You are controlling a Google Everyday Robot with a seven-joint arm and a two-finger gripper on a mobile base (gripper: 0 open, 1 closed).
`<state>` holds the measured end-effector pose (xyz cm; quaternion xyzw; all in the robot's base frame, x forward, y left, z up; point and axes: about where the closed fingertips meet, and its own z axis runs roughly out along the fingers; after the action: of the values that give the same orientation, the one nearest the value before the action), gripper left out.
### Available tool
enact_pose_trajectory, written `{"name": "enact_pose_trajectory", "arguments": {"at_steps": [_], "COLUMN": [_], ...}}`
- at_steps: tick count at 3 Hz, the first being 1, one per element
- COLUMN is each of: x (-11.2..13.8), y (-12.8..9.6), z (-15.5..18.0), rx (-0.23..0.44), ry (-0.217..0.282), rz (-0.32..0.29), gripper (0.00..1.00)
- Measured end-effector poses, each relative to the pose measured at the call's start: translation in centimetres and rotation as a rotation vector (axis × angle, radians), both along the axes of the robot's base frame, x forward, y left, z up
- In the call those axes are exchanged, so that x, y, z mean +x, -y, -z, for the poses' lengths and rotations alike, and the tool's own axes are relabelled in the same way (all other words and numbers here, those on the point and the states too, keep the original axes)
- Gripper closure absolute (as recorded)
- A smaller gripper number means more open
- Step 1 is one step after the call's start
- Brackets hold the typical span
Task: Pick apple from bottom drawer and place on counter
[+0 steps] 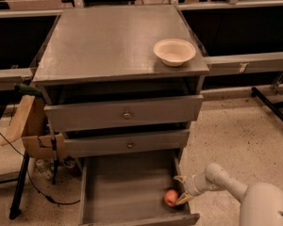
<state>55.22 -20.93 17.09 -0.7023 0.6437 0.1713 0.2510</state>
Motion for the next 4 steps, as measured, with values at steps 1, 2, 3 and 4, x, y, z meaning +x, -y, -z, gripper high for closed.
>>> {"name": "enact_pose_trajectory", "arguments": {"at_steps": [1, 2, 3, 4], "x": [-1.0, -2.2, -3.0, -3.0], "y": [-1.0, -2.4, -3.7, -4.5], "z": [-0.1, 0.0, 0.2, 0.3], "rx": [-0.024, -0.086, -0.152, -0.194], "ry": [-0.007, -0.019, -0.027, -0.006], "rz": [-0.022, -0.047, -0.054, -0.048], "gripper": [0.23, 0.21, 0.21, 0.23]}}
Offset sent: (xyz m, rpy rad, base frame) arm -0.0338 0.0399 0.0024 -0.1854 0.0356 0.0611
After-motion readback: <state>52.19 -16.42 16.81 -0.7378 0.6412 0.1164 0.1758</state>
